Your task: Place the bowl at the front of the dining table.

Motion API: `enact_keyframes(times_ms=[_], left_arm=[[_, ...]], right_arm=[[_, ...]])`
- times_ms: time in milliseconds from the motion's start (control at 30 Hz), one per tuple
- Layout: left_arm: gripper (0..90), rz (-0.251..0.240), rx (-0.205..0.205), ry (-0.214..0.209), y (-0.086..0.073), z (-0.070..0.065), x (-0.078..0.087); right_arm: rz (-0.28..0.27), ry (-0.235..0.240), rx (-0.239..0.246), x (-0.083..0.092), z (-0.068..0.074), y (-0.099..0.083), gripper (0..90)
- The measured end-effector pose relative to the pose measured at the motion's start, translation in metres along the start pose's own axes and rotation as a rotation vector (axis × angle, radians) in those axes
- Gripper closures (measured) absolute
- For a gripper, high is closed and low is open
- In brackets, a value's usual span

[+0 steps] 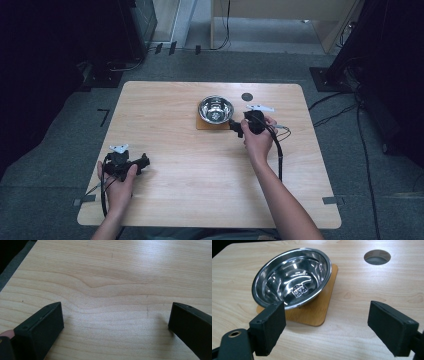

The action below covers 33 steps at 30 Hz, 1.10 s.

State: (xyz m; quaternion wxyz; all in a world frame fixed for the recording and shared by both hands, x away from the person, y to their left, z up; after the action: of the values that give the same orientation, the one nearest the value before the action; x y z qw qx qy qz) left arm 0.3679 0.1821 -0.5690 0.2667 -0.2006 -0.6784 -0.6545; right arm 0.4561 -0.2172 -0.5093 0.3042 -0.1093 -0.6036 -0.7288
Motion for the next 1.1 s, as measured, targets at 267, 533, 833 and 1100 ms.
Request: enact_keyframes(times_ms=[267, 533, 833, 1100], left_arm=[[0.0, 0.0, 0.0, 0.0, 0.0, 0.0, 0.0], [0.0, 0.001, 0.0, 0.0, 0.0, 0.0, 0.0], [0.0, 0.001, 0.0, 0.0, 0.0, 0.0, 0.0], [0.0, 0.0, 0.0, 0.0, 0.0, 0.0, 0.0]], right_arm=[[-0.008, -0.001, -0.001, 0.009, -0.007, -0.007, 15.0], [-0.007, -0.012, -0.013, 0.017, -0.018, -0.018, 15.0], [-0.007, -0.028, -0.015, 0.027, -0.031, -0.03, 15.0], [-0.018, -0.032, -0.022, 0.041, -0.045, -0.036, 14.9]])
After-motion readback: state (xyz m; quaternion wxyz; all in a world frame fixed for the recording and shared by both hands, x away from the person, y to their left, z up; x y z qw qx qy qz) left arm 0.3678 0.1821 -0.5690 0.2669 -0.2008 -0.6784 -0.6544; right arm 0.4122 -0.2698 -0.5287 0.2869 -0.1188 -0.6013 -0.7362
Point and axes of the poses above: each handheld gripper's, and its own axes: x roughly backward along the jaws, y roughly out of its top, z roughly to its left, the point moved 7 cm from there along -x, roughly forward along the jaws, and after that the axes turned 6 degrees about -z, right-handed, at the moved point
